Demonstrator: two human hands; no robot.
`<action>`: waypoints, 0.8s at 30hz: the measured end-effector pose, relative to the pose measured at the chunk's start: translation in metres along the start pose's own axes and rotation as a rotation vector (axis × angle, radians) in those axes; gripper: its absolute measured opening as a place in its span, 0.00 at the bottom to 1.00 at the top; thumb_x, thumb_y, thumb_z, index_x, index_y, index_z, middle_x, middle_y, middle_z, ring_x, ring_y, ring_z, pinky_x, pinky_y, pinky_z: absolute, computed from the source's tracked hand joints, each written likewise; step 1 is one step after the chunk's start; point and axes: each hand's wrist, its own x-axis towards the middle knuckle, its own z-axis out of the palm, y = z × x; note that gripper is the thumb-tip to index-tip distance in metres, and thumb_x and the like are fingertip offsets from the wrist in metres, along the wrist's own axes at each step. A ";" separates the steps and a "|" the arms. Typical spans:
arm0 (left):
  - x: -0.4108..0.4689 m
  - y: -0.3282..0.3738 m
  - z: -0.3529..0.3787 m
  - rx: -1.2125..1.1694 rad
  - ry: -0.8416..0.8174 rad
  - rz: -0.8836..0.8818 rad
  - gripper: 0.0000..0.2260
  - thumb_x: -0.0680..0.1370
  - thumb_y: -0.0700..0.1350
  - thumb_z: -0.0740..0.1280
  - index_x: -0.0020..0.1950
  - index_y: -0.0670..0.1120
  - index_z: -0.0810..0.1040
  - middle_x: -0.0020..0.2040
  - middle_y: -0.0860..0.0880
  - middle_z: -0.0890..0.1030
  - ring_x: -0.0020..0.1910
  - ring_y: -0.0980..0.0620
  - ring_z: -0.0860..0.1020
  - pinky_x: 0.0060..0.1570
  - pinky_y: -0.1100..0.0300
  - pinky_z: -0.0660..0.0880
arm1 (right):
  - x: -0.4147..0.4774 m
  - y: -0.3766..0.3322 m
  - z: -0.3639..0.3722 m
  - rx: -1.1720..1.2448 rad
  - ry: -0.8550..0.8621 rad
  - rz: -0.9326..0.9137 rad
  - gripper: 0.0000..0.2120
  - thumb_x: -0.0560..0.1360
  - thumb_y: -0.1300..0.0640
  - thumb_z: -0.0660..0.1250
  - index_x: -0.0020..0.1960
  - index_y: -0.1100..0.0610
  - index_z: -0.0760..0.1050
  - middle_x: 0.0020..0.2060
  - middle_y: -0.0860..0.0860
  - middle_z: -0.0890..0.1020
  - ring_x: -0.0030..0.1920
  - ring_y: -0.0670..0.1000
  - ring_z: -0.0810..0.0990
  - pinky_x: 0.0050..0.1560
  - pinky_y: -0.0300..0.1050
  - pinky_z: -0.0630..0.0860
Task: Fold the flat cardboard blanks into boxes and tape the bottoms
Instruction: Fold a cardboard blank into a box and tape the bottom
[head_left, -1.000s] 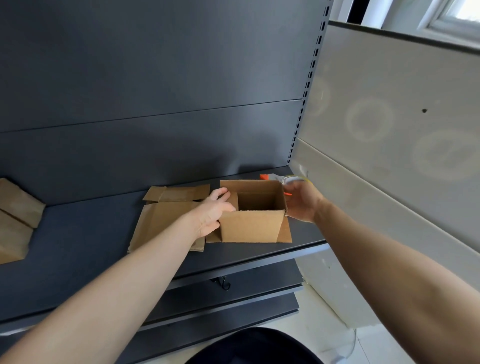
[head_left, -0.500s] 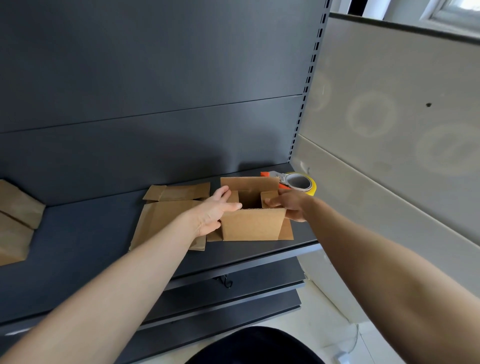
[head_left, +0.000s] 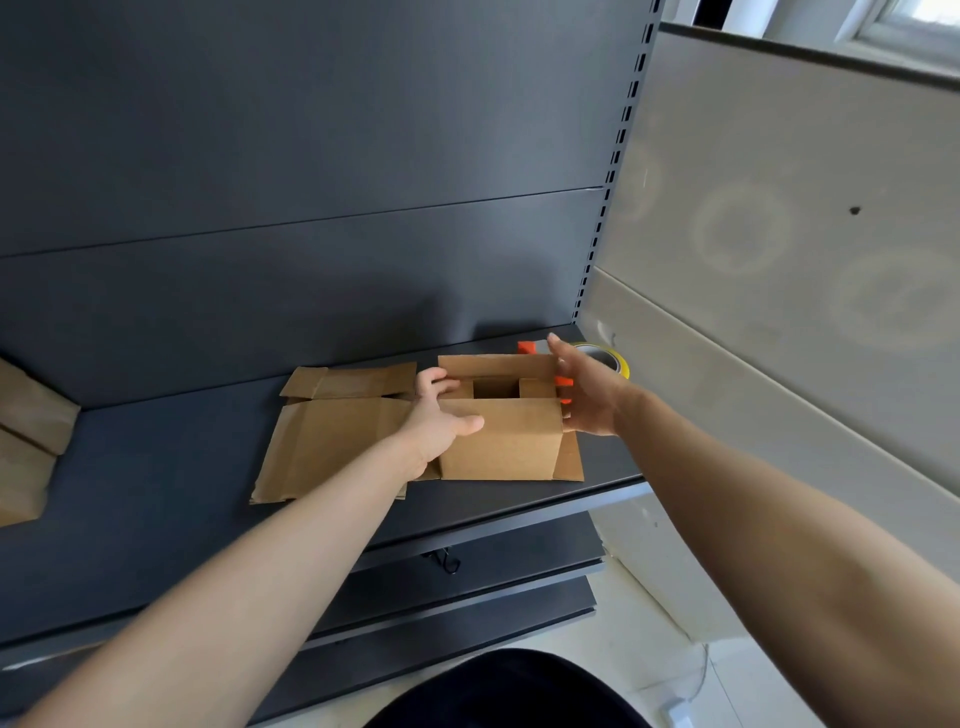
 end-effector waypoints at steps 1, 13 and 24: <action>0.000 0.001 0.002 0.020 0.022 0.004 0.36 0.73 0.36 0.72 0.72 0.51 0.55 0.71 0.50 0.66 0.63 0.51 0.67 0.60 0.59 0.65 | 0.002 -0.002 0.002 -0.013 0.025 0.019 0.24 0.75 0.37 0.63 0.61 0.54 0.73 0.57 0.56 0.79 0.56 0.57 0.78 0.49 0.55 0.78; 0.001 0.003 0.001 0.117 0.010 -0.032 0.17 0.72 0.39 0.74 0.56 0.55 0.79 0.62 0.49 0.62 0.62 0.47 0.66 0.68 0.52 0.66 | 0.014 0.013 0.002 -0.189 0.106 -0.038 0.16 0.79 0.61 0.64 0.65 0.51 0.73 0.62 0.54 0.76 0.61 0.55 0.75 0.60 0.54 0.75; 0.020 0.012 0.015 0.377 0.075 0.164 0.07 0.72 0.45 0.74 0.38 0.52 0.77 0.65 0.51 0.69 0.67 0.47 0.66 0.61 0.57 0.62 | 0.016 0.009 0.003 -0.346 0.251 -0.150 0.13 0.78 0.61 0.65 0.62 0.54 0.76 0.58 0.54 0.78 0.56 0.54 0.78 0.58 0.51 0.77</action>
